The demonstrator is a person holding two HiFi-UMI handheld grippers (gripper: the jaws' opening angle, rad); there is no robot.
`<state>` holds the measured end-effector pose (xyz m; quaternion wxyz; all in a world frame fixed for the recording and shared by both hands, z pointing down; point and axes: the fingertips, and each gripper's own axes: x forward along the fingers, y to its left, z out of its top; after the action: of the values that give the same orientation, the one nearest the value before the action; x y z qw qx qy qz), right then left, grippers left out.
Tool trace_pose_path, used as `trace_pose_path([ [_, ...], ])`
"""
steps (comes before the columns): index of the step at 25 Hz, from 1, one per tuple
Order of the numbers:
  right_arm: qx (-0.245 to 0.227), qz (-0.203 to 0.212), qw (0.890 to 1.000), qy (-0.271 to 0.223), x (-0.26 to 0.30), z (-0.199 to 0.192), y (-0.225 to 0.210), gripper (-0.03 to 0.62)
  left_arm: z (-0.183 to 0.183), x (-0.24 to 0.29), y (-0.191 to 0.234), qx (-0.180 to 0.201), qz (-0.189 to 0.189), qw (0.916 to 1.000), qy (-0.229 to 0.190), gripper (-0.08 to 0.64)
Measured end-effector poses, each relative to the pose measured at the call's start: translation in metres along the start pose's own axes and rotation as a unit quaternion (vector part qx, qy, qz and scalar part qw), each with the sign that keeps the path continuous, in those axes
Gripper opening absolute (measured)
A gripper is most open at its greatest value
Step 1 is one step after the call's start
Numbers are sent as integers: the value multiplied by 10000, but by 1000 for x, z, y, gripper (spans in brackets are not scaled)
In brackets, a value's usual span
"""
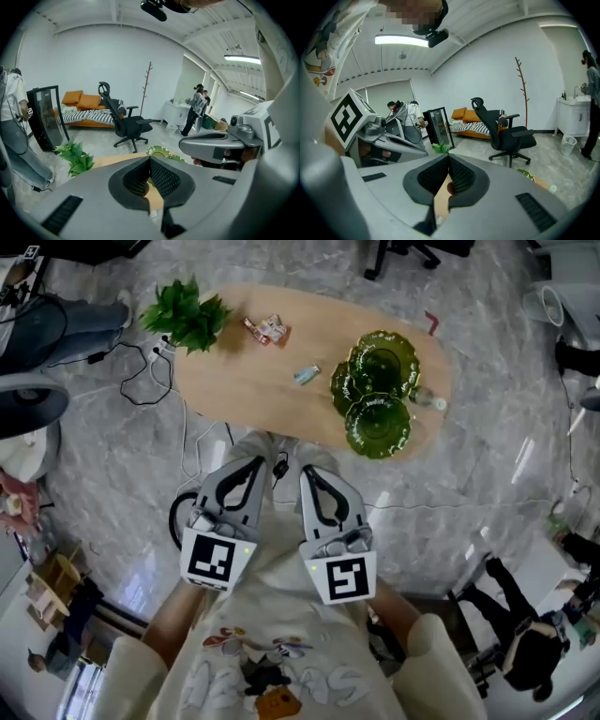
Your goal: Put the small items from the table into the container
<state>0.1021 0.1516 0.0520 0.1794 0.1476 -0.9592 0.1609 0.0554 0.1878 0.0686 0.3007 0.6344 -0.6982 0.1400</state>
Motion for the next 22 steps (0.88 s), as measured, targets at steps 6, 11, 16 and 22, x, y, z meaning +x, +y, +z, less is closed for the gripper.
trace_pose_path([
  [6, -63, -121, 9995, 275, 24, -25, -13, 6, -12, 33, 18, 88, -10, 9999, 137, 8],
  [11, -12, -142, 9987, 493, 43, -45, -18, 6, -25, 57, 31, 109, 45, 9998, 169, 8],
  [16, 54, -336, 9978, 575, 63, -65, -22, 6, -39, 80, 37, 310, -148, 9993, 163, 8],
  [22, 229, -523, 9964, 633, 82, -89, -30, 6, -62, 98, 52, 200, -84, 9995, 232, 8],
])
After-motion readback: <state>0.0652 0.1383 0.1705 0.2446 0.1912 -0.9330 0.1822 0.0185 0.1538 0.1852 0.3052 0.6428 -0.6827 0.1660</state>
